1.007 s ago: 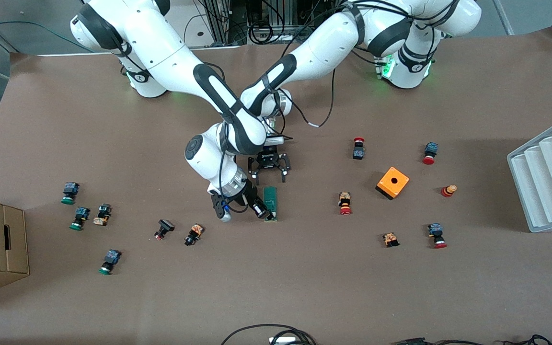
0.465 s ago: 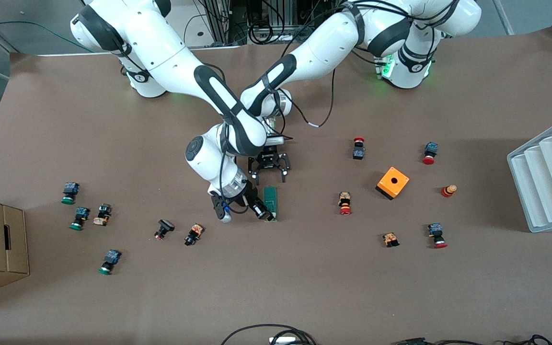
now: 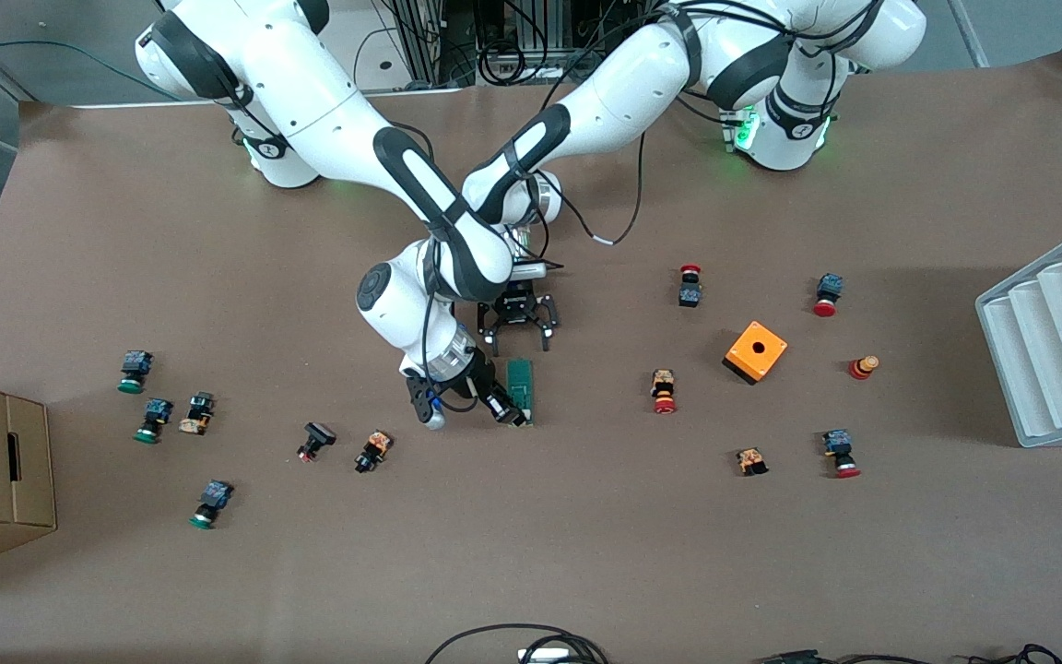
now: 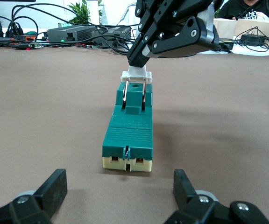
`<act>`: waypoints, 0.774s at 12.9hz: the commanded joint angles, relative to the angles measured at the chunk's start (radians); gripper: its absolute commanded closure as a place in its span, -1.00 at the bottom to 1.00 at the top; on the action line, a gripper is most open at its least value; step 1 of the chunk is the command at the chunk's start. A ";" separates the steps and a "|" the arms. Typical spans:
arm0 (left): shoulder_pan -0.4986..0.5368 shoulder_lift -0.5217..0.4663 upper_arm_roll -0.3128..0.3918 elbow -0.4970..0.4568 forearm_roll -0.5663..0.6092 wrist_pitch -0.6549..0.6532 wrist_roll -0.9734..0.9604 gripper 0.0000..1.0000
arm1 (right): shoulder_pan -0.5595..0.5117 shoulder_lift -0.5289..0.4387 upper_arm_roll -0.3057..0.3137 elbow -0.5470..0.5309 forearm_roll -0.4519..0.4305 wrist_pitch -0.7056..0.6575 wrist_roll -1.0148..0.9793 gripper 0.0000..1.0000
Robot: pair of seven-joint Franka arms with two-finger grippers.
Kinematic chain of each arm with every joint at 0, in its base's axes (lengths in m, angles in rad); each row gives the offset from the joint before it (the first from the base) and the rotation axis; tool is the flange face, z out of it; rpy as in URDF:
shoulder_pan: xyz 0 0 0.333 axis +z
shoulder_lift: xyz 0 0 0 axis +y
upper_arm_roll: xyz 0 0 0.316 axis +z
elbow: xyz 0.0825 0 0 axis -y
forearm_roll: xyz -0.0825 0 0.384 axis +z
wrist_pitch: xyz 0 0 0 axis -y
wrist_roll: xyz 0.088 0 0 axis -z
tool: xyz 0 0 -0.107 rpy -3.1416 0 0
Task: Close load switch with both arms
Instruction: 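Press the handle fully into the contacts with the right gripper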
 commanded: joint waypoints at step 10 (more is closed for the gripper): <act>-0.005 0.083 -0.003 0.063 0.017 0.059 -0.034 -1.00 | -0.013 0.048 0.005 0.043 -0.011 -0.004 -0.023 0.80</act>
